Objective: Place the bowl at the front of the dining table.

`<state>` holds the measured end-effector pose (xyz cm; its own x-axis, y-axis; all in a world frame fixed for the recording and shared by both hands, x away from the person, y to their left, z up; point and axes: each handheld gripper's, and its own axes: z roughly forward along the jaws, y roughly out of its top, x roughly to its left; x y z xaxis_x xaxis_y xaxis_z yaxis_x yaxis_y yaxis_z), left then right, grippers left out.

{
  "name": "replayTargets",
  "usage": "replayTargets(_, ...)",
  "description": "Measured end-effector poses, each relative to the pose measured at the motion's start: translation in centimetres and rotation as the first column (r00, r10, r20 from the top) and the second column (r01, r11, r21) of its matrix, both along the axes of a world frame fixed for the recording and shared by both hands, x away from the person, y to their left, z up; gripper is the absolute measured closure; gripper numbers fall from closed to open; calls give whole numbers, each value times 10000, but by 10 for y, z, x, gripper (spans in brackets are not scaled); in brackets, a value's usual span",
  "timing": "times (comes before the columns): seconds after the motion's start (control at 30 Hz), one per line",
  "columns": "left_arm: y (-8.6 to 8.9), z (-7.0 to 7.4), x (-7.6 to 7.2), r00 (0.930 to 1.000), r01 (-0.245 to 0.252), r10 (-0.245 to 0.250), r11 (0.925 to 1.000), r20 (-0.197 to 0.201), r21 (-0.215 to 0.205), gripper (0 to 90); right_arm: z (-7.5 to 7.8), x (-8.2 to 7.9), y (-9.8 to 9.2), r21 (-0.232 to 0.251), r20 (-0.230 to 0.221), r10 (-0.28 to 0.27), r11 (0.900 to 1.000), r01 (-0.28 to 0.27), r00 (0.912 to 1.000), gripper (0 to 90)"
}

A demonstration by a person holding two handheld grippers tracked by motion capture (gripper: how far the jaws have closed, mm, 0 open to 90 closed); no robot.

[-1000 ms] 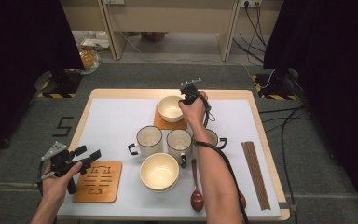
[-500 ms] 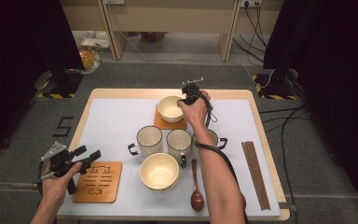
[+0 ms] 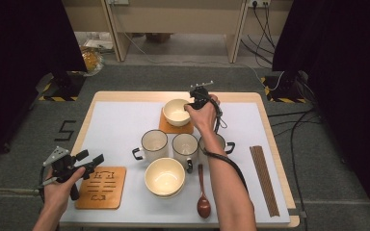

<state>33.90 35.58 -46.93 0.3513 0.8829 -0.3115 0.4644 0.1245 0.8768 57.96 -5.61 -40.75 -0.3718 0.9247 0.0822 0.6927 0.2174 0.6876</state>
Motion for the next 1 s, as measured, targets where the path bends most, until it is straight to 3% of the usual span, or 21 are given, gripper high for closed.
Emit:
replayTargets(0.27,-1,0,-1,10000,71,-72,9999,37,90,188,5,-9,-1,-21,142,14,10000,-14,9999,475)
replayTargets(0.33,-1,1,-1,9999,88,-89,9999,60,112,189,8,-10,-2,-57,395,9,10000,-7,9992,477)
replayTargets(1.0,-4,2,-2,9998,137,-139,9998,136,120,190,23,-21,-6,23,259,-62,10000,62,9996,472)
